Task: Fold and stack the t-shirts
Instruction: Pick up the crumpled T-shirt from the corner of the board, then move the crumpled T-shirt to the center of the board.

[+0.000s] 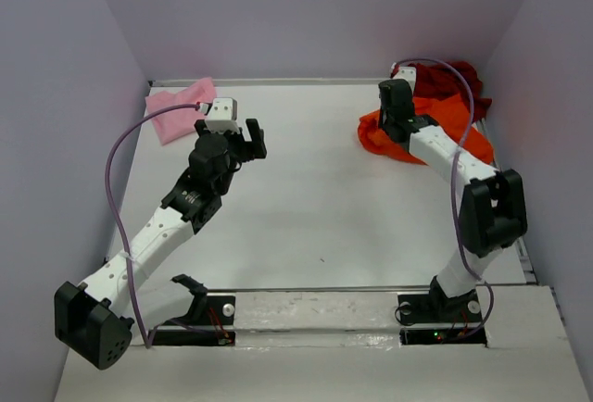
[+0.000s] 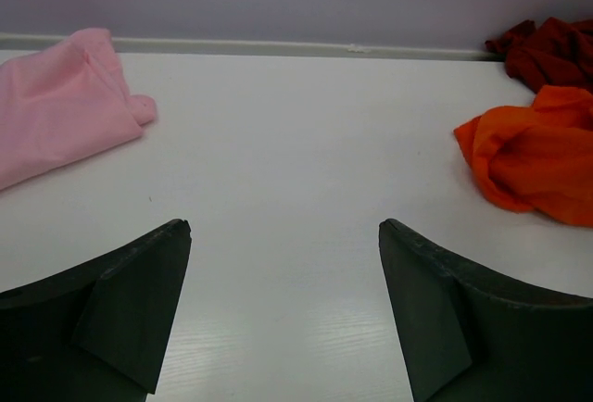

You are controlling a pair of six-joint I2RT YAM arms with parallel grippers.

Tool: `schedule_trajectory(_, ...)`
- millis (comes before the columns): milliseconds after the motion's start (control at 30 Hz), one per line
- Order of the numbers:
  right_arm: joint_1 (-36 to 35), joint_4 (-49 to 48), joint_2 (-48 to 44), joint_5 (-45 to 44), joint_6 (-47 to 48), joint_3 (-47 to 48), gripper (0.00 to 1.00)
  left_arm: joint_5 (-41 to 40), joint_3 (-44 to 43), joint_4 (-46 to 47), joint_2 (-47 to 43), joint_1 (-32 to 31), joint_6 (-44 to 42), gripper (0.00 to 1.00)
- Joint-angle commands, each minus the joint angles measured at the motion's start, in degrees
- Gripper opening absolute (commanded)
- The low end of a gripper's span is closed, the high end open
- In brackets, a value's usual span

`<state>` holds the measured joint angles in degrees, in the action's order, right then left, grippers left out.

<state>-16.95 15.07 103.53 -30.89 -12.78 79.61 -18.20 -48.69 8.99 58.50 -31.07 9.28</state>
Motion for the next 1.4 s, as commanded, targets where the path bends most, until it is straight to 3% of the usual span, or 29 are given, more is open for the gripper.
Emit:
schedule_trajectory(0, -7.73, -5.14, -14.21, 11.18, 3.63, -1.39, 0.00, -0.35, -2.20, 1.82, -0.58, -0.22, -0.22, 0.92)
schedule_trajectory(67, -10.20, -5.05, -17.73, 13.22, 3.99, -2.27, 0.00, -0.52, -2.12, 1.82, -0.58, -0.13, -0.23, 0.92)
schedule_trajectory(300, -13.37, -5.49, -31.27, 35.24, 1.26, -5.09, 0.00, -1.93, -1.68, 2.43, -1.81, -0.13, -0.93, 0.92)
schedule_trajectory(500, -13.90, -7.33, -34.00, 49.68, 0.21, -2.54, 0.00, -3.51, -1.06, 3.05, -2.77, -0.13, -1.37, 0.92)
schedule_trajectory(667, -13.90, -6.81, -34.09, 53.04, -0.06, 5.18, 0.00, -4.30, -0.36, 3.84, -3.48, -0.22, -1.72, 0.93)
schedule_trajectory(800, -13.90, -6.11, -34.62, 47.61, 1.52, 6.26, 0.00, -4.57, -0.53, 3.66, -3.22, -0.22, -1.98, 0.93)
schedule_trajectory(833, -13.90, -4.63, -33.92, 42.63, 2.22, 5.82, 0.00, -4.65, -0.71, 3.58, -3.13, -0.22, -1.98, 0.93)
schedule_trajectory(1000, -13.90, -4.78, -29.53, 29.43, 3.63, -3.47, 0.00, -4.66, -0.62, 3.49, -2.95, -0.22, -1.90, 0.93)
schedule_trajectory(1167, -13.90, -8.13, -18.40, 28.53, 1.88, -7.89, 0.00, -4.39, -0.88, 3.22, -2.51, -0.22, -1.90, 0.93)
schedule_trajectory(1367, -13.90, -6.72, -6.07, 15.45, 0.83, -5.71, 0.00, -4.30, -0.88, 3.13, -3.04, -0.31, -1.72, 0.93)
